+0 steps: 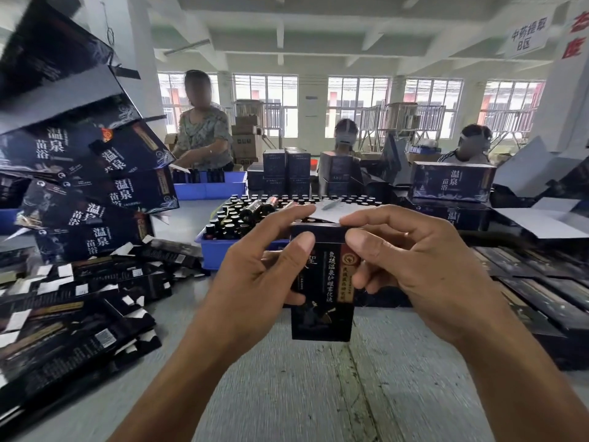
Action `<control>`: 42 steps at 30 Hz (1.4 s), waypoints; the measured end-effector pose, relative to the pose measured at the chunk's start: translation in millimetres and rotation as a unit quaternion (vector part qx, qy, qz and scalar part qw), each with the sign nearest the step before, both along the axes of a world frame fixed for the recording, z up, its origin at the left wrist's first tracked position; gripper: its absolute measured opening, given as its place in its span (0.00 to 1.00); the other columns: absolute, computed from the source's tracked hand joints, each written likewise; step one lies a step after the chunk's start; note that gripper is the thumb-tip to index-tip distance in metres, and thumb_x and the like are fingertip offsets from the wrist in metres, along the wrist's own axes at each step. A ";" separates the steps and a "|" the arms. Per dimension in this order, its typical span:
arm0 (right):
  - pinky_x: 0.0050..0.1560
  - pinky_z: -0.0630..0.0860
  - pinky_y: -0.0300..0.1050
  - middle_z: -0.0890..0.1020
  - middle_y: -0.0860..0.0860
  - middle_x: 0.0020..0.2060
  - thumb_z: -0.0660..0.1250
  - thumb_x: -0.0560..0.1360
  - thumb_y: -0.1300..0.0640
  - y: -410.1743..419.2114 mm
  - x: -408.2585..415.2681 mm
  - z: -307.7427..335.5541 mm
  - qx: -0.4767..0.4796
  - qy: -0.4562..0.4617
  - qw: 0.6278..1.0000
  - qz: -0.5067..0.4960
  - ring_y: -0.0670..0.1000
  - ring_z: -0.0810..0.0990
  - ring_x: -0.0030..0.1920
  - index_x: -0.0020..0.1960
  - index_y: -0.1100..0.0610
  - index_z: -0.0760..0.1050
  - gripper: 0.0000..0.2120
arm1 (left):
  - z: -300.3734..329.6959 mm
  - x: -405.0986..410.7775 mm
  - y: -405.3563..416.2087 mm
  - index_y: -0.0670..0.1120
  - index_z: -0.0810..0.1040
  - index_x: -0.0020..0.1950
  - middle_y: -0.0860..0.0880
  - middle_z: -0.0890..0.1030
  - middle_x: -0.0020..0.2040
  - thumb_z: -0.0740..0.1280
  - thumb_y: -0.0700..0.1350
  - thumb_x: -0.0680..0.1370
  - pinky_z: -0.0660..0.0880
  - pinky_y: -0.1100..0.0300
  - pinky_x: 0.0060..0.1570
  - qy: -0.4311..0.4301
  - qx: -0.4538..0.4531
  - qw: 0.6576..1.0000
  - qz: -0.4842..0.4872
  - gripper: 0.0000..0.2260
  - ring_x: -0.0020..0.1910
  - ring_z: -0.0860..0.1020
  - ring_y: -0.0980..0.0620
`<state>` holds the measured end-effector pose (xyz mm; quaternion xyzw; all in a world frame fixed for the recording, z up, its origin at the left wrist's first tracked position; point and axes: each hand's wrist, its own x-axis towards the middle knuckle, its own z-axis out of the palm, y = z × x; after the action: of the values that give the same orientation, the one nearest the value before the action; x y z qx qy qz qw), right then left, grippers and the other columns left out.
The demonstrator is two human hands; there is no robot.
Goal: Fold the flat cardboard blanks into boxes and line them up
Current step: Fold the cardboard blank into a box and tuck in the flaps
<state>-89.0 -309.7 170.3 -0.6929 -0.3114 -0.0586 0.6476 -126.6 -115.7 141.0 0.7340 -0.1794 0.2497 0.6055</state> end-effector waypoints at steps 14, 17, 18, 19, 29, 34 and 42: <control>0.33 0.75 0.34 0.85 0.49 0.40 0.68 0.70 0.42 -3.4 -2.4 1.9 -0.068 -0.073 0.995 -0.005 0.42 0.77 0.29 0.56 0.33 0.81 0.14 | 5.8 -2.6 1.9 0.63 0.84 0.56 0.57 0.84 0.53 0.67 0.56 0.73 0.82 0.55 0.34 0.023 -0.041 0.999 -0.019 0.13 0.50 0.84 0.47; 0.33 0.76 0.34 0.84 0.49 0.34 0.68 0.69 0.40 -3.9 -1.2 0.3 -0.075 -0.077 0.994 0.003 0.42 0.77 0.29 0.57 0.32 0.80 0.17 | 6.1 -2.8 3.5 0.62 0.84 0.56 0.57 0.84 0.54 0.68 0.56 0.72 0.82 0.55 0.33 0.017 -0.044 0.999 -0.008 0.13 0.48 0.84 0.49; 0.34 0.76 0.34 0.84 0.51 0.35 0.68 0.69 0.40 -3.5 -0.9 -0.3 -0.079 -0.077 0.994 0.005 0.42 0.78 0.29 0.58 0.32 0.80 0.17 | 6.1 -2.7 3.6 0.62 0.84 0.56 0.57 0.84 0.54 0.68 0.55 0.73 0.82 0.56 0.32 0.015 -0.045 0.999 -0.003 0.13 0.46 0.84 0.51; 0.34 0.77 0.35 0.84 0.53 0.37 0.67 0.69 0.39 -3.2 -1.0 -0.8 -0.083 -0.076 0.994 0.005 0.43 0.78 0.30 0.59 0.32 0.79 0.18 | 5.9 -2.6 3.5 0.62 0.84 0.56 0.57 0.84 0.53 0.68 0.55 0.73 0.81 0.56 0.32 0.015 -0.046 0.999 0.003 0.13 0.46 0.84 0.52; 0.33 0.76 0.35 0.84 0.43 0.46 0.65 0.76 0.48 1.6 -4.5 0.8 -0.069 -0.058 0.995 -0.029 0.44 0.79 0.30 0.55 0.34 0.81 0.11 | 6.2 -6.9 -6.3 0.63 0.83 0.54 0.59 0.84 0.48 0.66 0.57 0.73 0.82 0.55 0.29 0.000 -0.033 0.998 0.045 0.12 0.43 0.83 0.59; 0.33 0.76 0.36 0.83 0.44 0.43 0.65 0.78 0.50 2.3 -2.7 -0.6 -0.071 -0.064 0.995 -0.038 0.46 0.79 0.31 0.54 0.36 0.81 0.11 | 5.2 -8.1 -9.3 0.63 0.82 0.55 0.59 0.84 0.47 0.65 0.57 0.73 0.81 0.58 0.29 -0.010 -0.023 0.998 0.055 0.12 0.43 0.83 0.58; 0.36 0.80 0.38 0.84 0.42 0.48 0.69 0.76 0.46 -4.3 -1.5 0.5 -0.103 -0.086 0.991 -0.013 0.43 0.79 0.32 0.58 0.31 0.78 0.14 | 6.2 -7.6 -5.3 0.61 0.83 0.58 0.59 0.84 0.51 0.66 0.55 0.74 0.82 0.56 0.30 -0.008 -0.017 0.999 0.035 0.14 0.43 0.83 0.55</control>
<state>-90.5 -314.1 170.8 -0.7520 -0.3615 -0.0944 0.5431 -134.2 -121.0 147.2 0.7278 -0.1538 0.2794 0.6071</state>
